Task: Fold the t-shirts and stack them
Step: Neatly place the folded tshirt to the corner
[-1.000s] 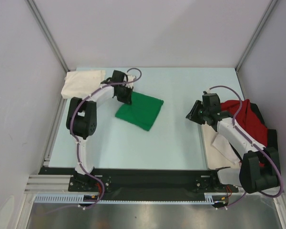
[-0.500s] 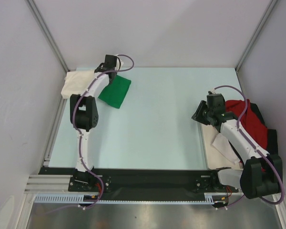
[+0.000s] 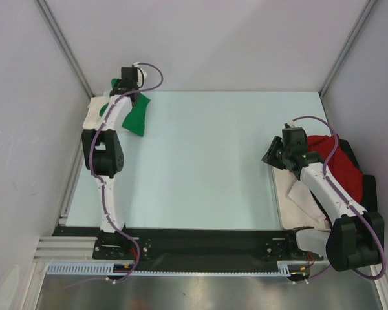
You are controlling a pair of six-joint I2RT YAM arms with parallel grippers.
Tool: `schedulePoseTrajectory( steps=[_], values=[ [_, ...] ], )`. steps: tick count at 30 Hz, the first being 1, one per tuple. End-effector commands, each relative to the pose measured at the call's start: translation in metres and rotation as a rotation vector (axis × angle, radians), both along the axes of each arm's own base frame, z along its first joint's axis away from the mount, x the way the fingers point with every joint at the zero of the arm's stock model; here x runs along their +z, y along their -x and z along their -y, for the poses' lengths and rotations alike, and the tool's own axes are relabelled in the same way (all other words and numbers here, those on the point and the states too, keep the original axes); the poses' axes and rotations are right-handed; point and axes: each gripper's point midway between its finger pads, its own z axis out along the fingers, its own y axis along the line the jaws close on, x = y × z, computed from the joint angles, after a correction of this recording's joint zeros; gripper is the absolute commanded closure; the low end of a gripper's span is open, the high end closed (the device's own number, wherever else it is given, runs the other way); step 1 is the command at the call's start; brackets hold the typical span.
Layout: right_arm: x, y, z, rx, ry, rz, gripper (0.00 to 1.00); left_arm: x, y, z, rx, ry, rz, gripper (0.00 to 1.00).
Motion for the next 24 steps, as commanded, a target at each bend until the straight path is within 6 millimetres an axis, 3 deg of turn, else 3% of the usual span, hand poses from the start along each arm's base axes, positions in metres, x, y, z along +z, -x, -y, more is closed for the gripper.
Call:
schedulePoseTrajectory(
  steps=[1, 2, 3, 4, 11, 14, 16, 17, 20, 21, 22, 24],
  values=[
    [0.015, -0.006, 0.004, -0.002, 0.018, 0.041, 0.65, 0.074, -0.008, -0.027, 0.049, 0.059, 0.218, 1.00],
    [0.015, -0.005, 0.005, -0.002, 0.022, 0.040, 0.65, 0.073, -0.008, -0.035, 0.057, 0.071, 0.222, 1.00],
    [0.014, -0.005, 0.006, -0.005, 0.026, 0.038, 0.65, 0.071, -0.010, -0.029, 0.042, 0.113, 0.232, 1.00],
    [0.013, -0.004, 0.007, -0.006, 0.030, 0.034, 0.65, 0.070, -0.008, -0.046, 0.063, 0.133, 0.237, 1.00],
    [0.017, -0.006, 0.008, -0.003, 0.038, 0.037, 0.66, 0.019, -0.009, -0.085, 0.120, 0.200, 0.169, 1.00],
    [0.020, -0.008, 0.007, 0.002, 0.039, 0.037, 0.65, 0.008, -0.011, -0.099, 0.153, 0.246, 0.175, 1.00],
    [0.018, -0.008, 0.007, 0.002, 0.043, 0.025, 0.65, 0.000, -0.014, -0.101, 0.140, 0.249, 0.168, 1.00],
    [0.021, -0.009, 0.007, 0.002, 0.044, 0.031, 0.65, -0.014, -0.013, -0.099, 0.124, 0.252, 0.141, 0.99],
    [0.022, -0.009, 0.007, 0.002, 0.044, 0.028, 0.60, -0.030, -0.013, -0.108, 0.143, 0.203, 0.124, 0.53],
    [0.022, -0.009, 0.007, 0.002, 0.043, 0.030, 0.57, -0.031, -0.013, -0.113, 0.165, 0.189, 0.130, 0.11],
    [0.024, -0.009, 0.006, 0.000, 0.034, 0.031, 0.54, -0.028, -0.012, -0.120, 0.192, 0.171, 0.145, 0.02],
    [0.027, -0.009, 0.004, 0.004, 0.022, 0.039, 0.52, 0.002, -0.007, -0.141, 0.273, 0.100, 0.219, 0.00]
  ],
)
